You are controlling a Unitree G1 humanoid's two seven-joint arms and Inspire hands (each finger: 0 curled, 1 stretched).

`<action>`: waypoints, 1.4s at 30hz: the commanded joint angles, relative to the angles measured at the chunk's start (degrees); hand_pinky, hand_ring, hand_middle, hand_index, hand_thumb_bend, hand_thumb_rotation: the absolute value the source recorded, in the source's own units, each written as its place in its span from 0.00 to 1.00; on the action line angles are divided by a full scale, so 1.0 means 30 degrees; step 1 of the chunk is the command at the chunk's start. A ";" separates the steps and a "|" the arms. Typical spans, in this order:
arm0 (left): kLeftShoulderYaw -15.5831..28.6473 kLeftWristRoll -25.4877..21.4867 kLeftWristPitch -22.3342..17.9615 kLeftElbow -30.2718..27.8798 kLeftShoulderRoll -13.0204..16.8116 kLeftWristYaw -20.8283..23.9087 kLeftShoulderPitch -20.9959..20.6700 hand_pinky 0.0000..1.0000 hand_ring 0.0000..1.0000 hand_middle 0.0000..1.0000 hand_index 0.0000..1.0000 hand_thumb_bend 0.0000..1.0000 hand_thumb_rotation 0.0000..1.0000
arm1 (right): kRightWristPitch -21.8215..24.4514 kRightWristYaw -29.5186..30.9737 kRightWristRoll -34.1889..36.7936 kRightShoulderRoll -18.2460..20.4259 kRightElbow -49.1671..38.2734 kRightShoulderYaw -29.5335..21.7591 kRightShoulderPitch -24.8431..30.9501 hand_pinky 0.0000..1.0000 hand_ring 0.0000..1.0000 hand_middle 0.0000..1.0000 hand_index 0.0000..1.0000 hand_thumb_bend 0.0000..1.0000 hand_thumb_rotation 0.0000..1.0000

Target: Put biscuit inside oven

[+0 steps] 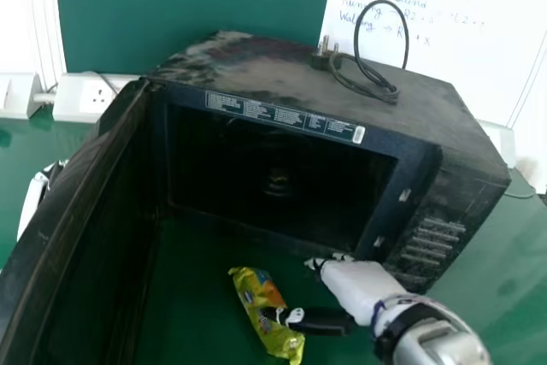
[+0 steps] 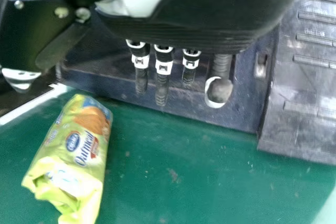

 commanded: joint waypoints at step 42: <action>-0.0205 0.0302 0.0542 -0.1499 -0.0253 0.0411 0.0642 0.50 0.54 0.57 0.49 0.51 0.07 | -1.0923 0.4038 -1.0036 1.3861 0.1690 -0.3890 0.4070 0.78 0.96 1.00 0.98 1.00 0.61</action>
